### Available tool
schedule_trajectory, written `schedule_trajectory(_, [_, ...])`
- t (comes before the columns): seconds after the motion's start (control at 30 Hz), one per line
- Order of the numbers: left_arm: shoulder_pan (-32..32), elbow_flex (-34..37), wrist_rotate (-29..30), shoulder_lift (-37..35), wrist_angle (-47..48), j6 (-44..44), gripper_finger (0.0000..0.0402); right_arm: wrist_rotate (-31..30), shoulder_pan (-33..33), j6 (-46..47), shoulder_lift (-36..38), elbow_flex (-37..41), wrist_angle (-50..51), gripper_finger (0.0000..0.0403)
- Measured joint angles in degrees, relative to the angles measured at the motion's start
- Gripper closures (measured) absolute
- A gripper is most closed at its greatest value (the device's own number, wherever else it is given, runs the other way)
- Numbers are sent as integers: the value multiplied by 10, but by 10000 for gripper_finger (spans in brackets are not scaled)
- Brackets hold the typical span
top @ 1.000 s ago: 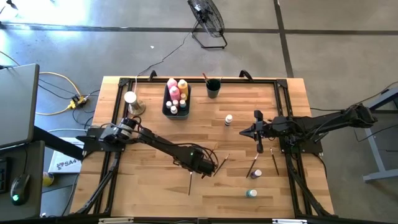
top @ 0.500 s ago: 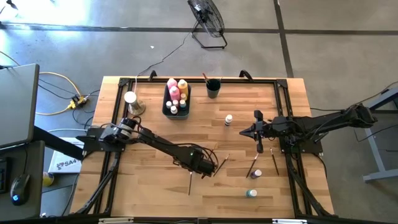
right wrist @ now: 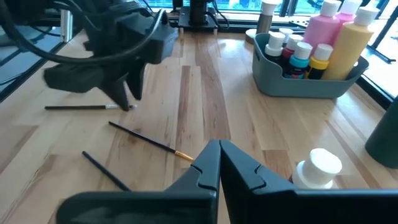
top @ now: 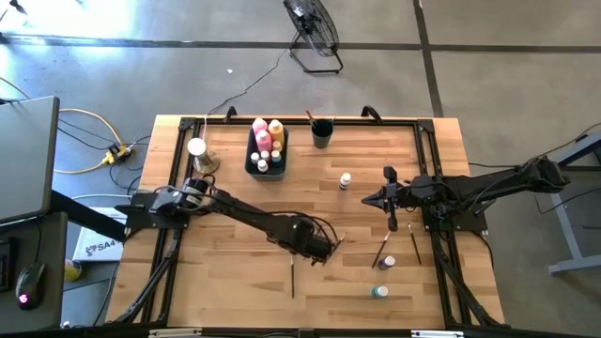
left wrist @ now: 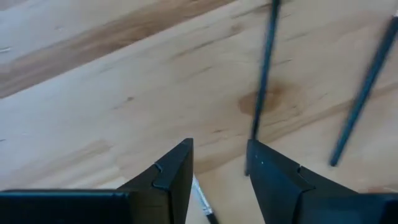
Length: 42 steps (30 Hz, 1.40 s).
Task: Pick & Place Paint Supplies
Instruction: Put the silver paint brush into the green cup
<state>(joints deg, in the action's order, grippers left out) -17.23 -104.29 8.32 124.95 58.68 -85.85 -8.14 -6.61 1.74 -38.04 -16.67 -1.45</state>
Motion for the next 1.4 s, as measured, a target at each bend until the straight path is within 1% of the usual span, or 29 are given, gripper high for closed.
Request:
schedule_trajectory(0.23, [0,0,-44,-1,39,-50,256,10,0,0,0,0,0,401])
schedule_trajectory(0.4, [-1,0,-46,-1,67,-95,256,10,0,0,0,0,1,401])
schedule_trajectory(0.73, [-1,-2,-49,12,49,-139,256,8,0,0,0,0,6,401])
schedule_trajectory(1.03, [-2,1,-45,27,56,-150,256,8,0,0,0,0,7,401])
schedule_trajectory(1.4, [-1,-2,-31,48,40,-150,256,8,0,0,0,0,8,401])
